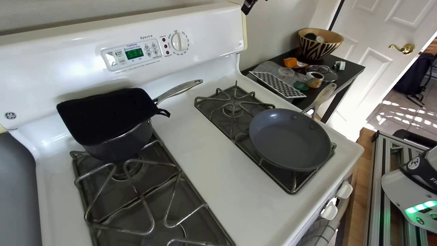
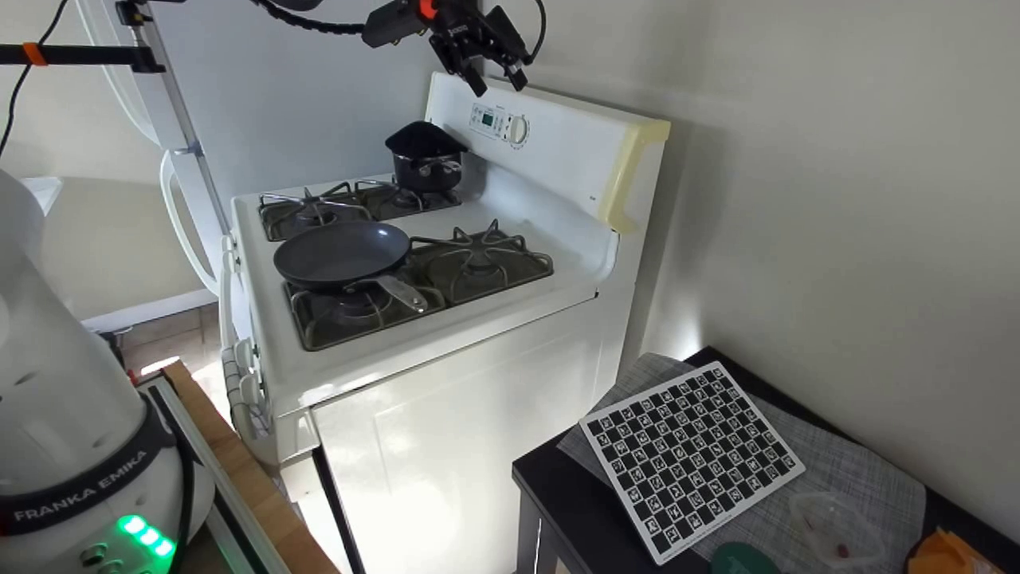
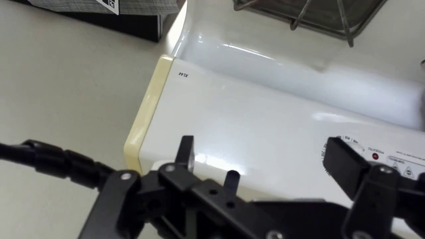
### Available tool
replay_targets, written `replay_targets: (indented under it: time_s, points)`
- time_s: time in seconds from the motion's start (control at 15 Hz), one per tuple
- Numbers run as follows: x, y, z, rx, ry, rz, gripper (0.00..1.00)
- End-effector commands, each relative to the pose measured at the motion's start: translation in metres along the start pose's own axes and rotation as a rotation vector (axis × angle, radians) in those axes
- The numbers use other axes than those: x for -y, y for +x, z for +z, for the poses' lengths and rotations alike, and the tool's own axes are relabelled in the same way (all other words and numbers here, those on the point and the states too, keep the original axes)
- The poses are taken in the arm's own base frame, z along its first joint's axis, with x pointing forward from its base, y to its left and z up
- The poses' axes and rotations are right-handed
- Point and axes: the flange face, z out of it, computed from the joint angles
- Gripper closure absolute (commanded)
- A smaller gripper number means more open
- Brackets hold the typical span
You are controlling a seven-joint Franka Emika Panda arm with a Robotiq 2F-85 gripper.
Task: Turn the stove on the switch to the left
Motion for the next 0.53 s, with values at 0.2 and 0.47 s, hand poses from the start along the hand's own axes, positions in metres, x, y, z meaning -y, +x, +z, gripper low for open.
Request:
replay_targets:
  time_s: [0.2, 0.47]
  points:
    - [0.026, 0.028, 0.038, -0.033, 0.005, 0.091, 0.00]
    - [0.043, 0.043, 0.056, -0.023, 0.017, 0.125, 0.00]
